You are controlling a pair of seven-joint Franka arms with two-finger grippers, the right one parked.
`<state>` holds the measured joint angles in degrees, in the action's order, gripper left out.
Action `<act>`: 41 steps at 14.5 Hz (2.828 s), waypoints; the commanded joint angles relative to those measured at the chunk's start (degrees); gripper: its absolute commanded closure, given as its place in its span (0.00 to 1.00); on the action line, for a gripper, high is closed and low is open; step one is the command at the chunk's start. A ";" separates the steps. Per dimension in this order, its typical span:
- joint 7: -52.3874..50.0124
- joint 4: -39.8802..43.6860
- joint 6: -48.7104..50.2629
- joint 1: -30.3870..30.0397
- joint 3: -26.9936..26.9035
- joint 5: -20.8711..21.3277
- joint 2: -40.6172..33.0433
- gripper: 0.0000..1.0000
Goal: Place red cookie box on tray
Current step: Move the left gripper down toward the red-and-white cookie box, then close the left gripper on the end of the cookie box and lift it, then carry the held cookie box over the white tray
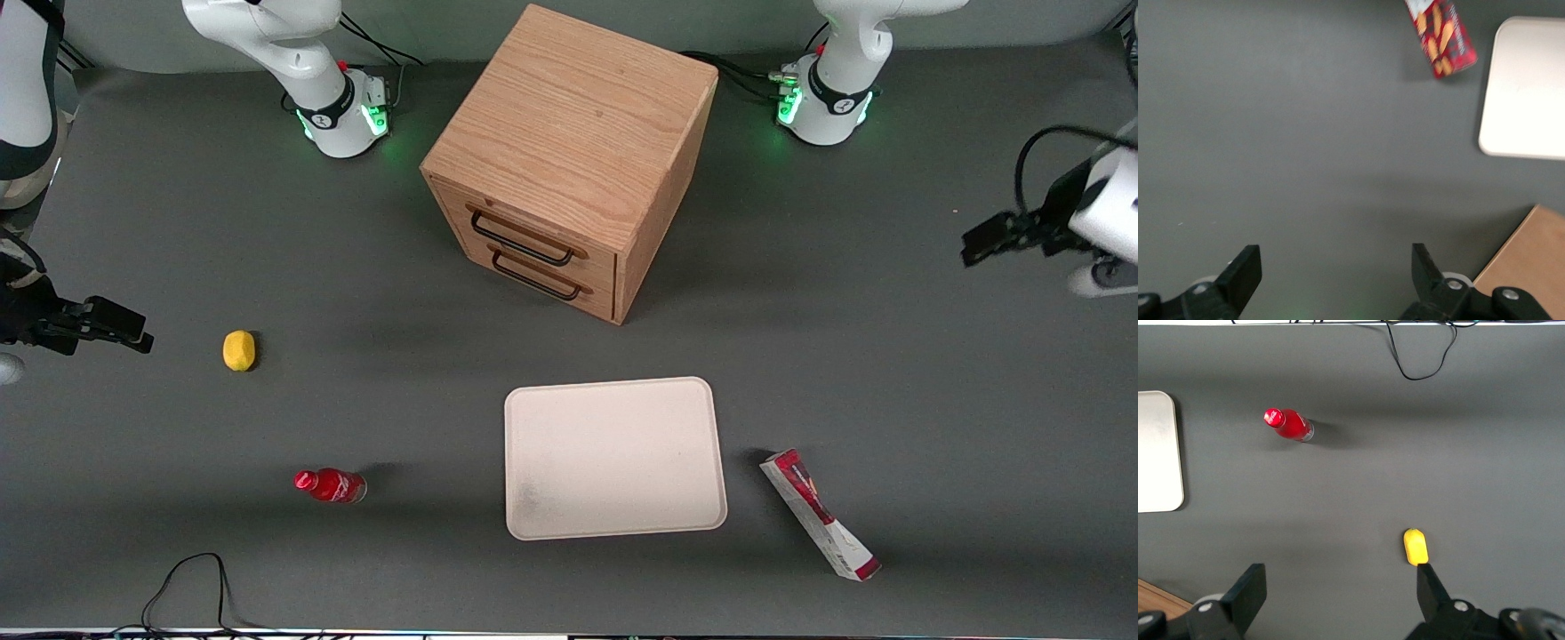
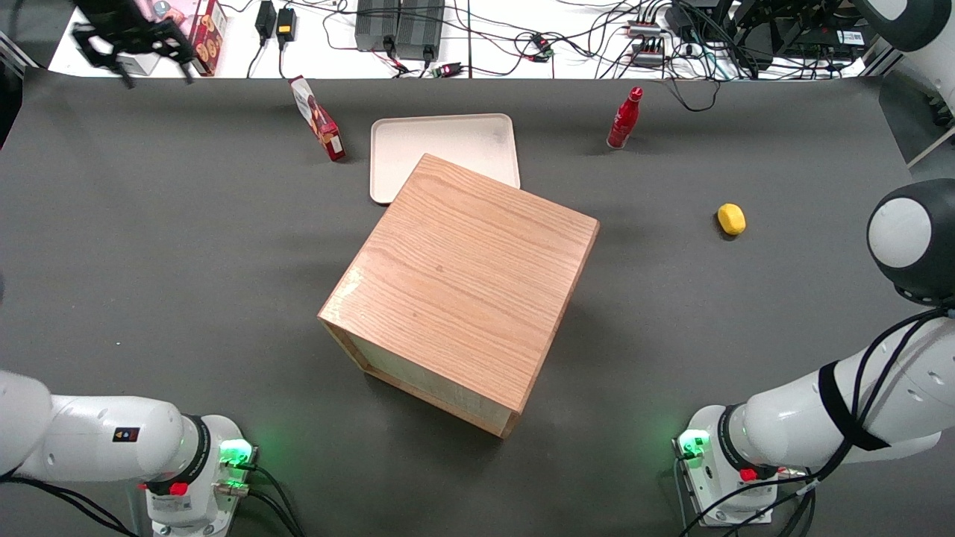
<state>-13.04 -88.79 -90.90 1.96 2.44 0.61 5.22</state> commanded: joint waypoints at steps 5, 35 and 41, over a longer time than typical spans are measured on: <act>-18.93 35.24 -1.97 7.79 -1.90 -0.26 34.21 0.00; -12.02 33.84 -14.95 13.33 -7.54 -3.86 41.02 1.00; -12.10 39.04 -9.46 22.11 -6.92 -3.86 41.71 1.00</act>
<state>-25.81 -51.72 -100.74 20.73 -3.56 -3.03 45.03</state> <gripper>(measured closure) 0.925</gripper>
